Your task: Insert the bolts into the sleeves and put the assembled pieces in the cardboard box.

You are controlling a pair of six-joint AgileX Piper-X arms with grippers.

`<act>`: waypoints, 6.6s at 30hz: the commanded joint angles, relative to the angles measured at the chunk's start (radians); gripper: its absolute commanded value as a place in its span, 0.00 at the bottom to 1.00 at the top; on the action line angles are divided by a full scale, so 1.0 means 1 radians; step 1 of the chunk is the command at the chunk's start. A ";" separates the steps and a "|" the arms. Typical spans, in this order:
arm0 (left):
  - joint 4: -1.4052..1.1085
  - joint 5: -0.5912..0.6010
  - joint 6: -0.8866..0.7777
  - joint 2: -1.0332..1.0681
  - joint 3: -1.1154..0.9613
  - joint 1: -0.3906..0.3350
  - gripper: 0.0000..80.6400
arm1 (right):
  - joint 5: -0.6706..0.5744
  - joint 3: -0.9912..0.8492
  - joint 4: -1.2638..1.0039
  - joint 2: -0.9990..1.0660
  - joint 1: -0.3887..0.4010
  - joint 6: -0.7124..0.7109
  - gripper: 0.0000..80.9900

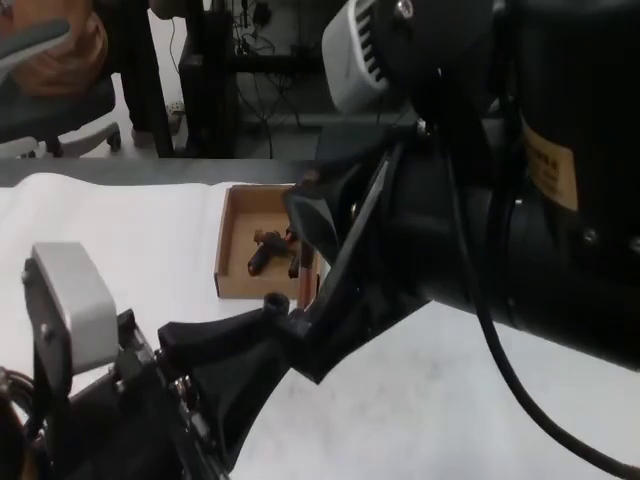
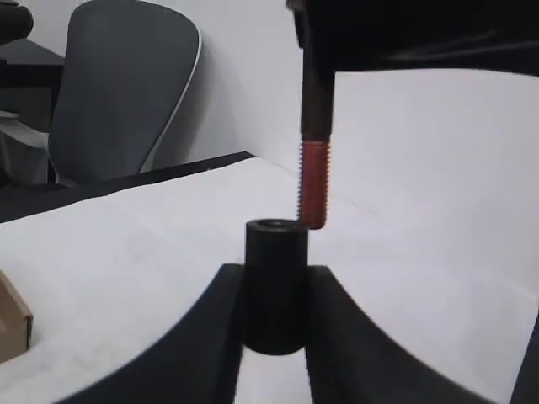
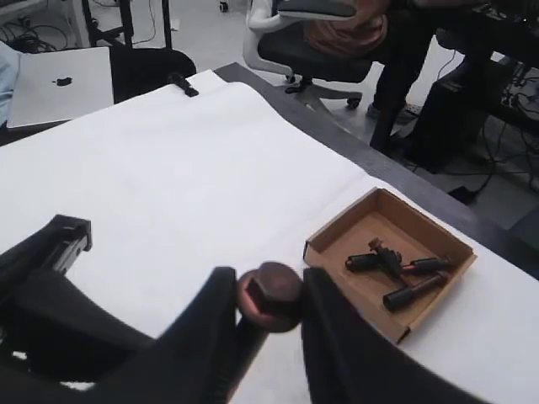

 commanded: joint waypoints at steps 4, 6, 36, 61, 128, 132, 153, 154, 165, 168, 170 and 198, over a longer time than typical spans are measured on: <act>-0.029 0.044 -0.032 0.001 -0.002 0.001 0.02 | 0.036 -0.002 -0.088 0.021 0.001 -0.006 0.01; -0.026 0.044 -0.032 0.001 -0.002 0.001 0.02 | 0.036 -0.002 -0.102 0.028 0.001 -0.006 0.01; -0.075 -0.044 -0.032 0.035 0.000 0.001 0.02 | 0.102 -0.002 -0.094 0.030 0.050 0.031 0.01; -0.118 -0.029 -0.035 0.035 0.003 0.001 0.02 | 0.118 -0.002 -0.094 0.030 0.048 -0.005 0.01; 0.449 0.056 0.138 1.247 -0.935 0.466 0.02 | 0.385 -0.126 0.416 -0.294 0.046 0.014 0.86; 0.526 0.010 0.138 1.336 -1.051 0.470 0.02 | 0.389 -0.126 0.485 -0.294 0.046 0.014 0.86; 0.606 0.082 0.206 1.122 -1.126 0.491 0.33 | 0.388 -0.119 0.595 -0.286 -0.060 -0.095 0.33; 0.617 0.082 0.250 1.066 -1.126 0.491 0.19 | 0.388 -0.119 0.593 -0.286 -0.083 -0.095 0.20; 0.677 -0.002 0.392 0.358 -0.929 0.642 0.02 | 0.312 -0.063 0.549 -0.571 -0.261 -0.053 0.01; 0.717 0.008 0.380 0.164 -0.801 0.758 0.02 | 0.267 0.023 0.533 -0.696 -0.260 0.002 0.01; 0.719 0.077 0.372 0.031 -0.712 0.821 0.02 | 0.245 0.114 0.478 -0.772 -0.260 0.034 0.01; 0.869 0.323 0.273 -0.406 -0.250 0.980 0.02 | -0.261 0.916 -0.193 -0.726 -0.874 0.111 0.01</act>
